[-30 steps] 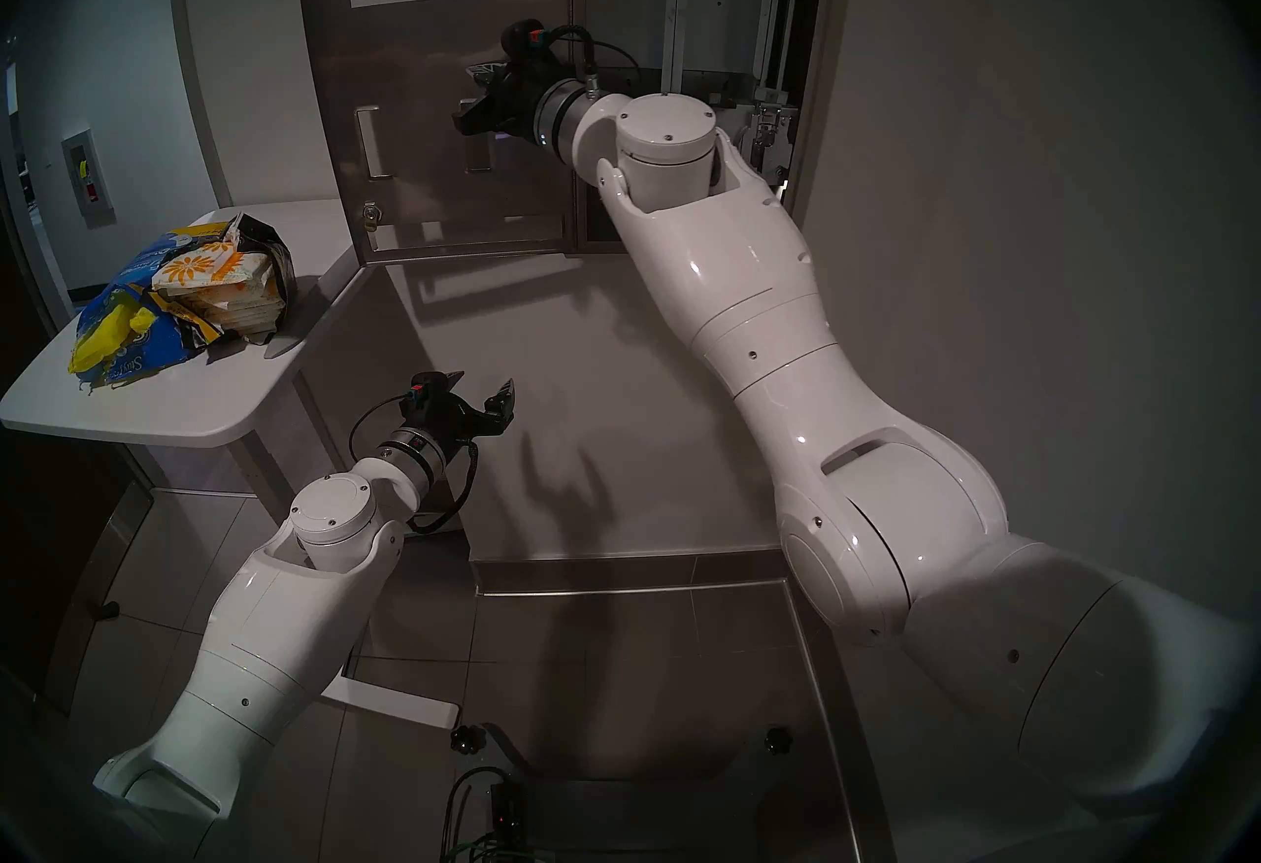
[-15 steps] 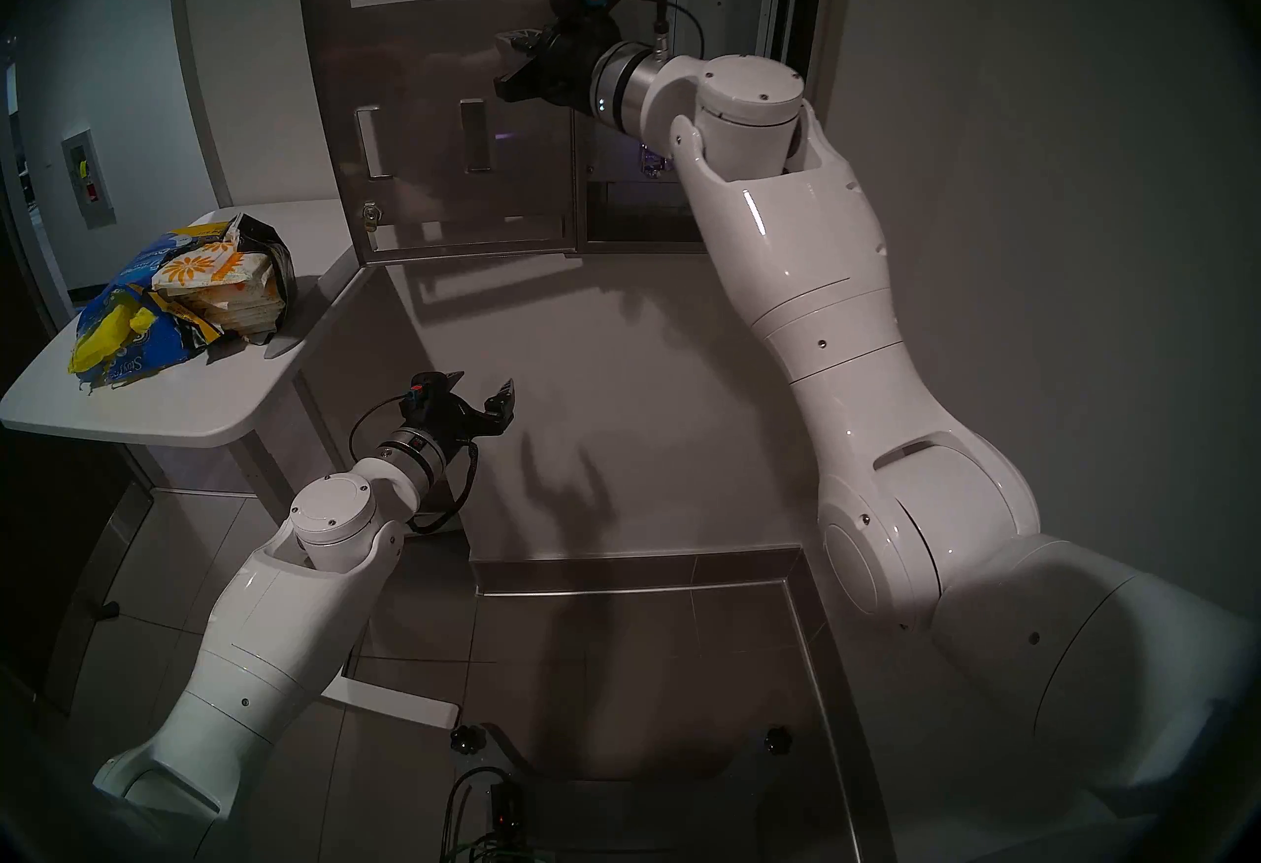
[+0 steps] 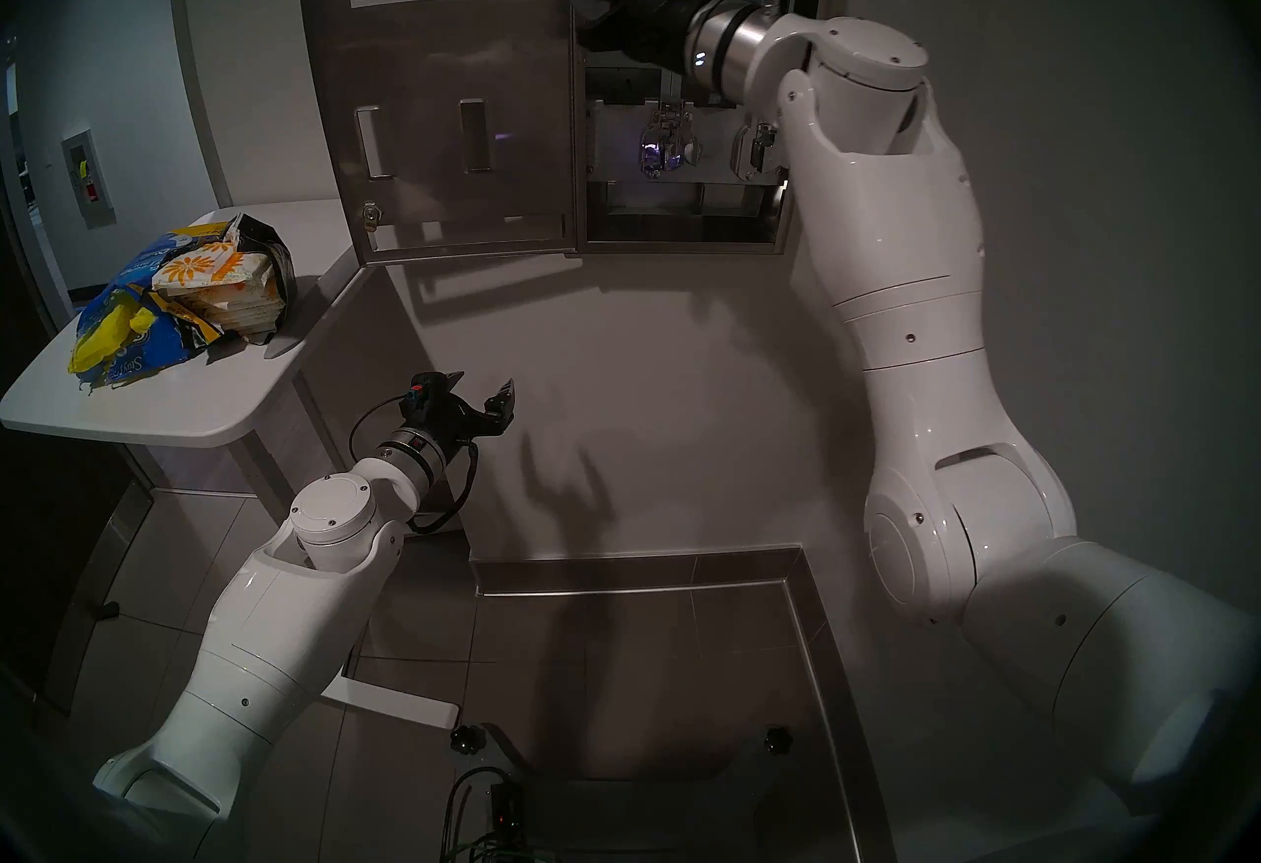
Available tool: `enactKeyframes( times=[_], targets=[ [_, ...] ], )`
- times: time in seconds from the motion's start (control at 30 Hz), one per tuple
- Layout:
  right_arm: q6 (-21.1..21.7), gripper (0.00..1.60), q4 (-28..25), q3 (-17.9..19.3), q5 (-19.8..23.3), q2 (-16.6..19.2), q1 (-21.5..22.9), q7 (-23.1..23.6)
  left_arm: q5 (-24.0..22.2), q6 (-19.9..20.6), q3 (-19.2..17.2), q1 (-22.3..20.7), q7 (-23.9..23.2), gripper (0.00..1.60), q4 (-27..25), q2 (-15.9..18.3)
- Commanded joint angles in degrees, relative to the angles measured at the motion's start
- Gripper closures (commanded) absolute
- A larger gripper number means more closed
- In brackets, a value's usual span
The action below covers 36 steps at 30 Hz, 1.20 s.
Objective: Open the dispenser door, put the pads inside, close the door
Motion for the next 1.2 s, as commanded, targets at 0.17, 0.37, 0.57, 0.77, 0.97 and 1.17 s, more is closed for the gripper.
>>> enactKeyframes(
  times=[0.17,0.37,0.57,0.77,0.97,1.17],
  targets=[
    [2.56,1.6,-9.68,6.94,-0.01,4.31,-2.73,-1.72,0.1,-0.87,-0.5,-1.68,0.01,0.0,-1.75,-0.14],
    [1.26,1.6,-12.56,9.69,-0.99,3.94,-5.88,-5.2,0.12,-0.93,-0.5,-1.67,0.04,0.0,-1.78,-0.15],
    [-3.04,1.6,-14.82,12.69,-1.88,3.29,-10.42,-8.43,0.12,-0.93,-0.5,-1.67,0.04,0.0,-1.78,-0.14],
    [-8.56,1.6,-16.43,14.51,-4.18,3.08,-15.87,-11.88,0.11,-0.93,-0.5,-1.67,0.05,0.0,-1.78,-0.14],
    [-10.95,1.6,-17.69,15.76,-5.76,2.65,-20.6,-14.35,0.12,-0.95,-0.5,-1.67,0.06,0.0,-1.79,-0.15],
    [-11.89,1.6,-18.98,16.74,-7.77,2.98,-25.41,-15.98,0.12,-0.95,-0.49,-1.67,0.06,0.0,-1.79,-0.14]
  ],
)
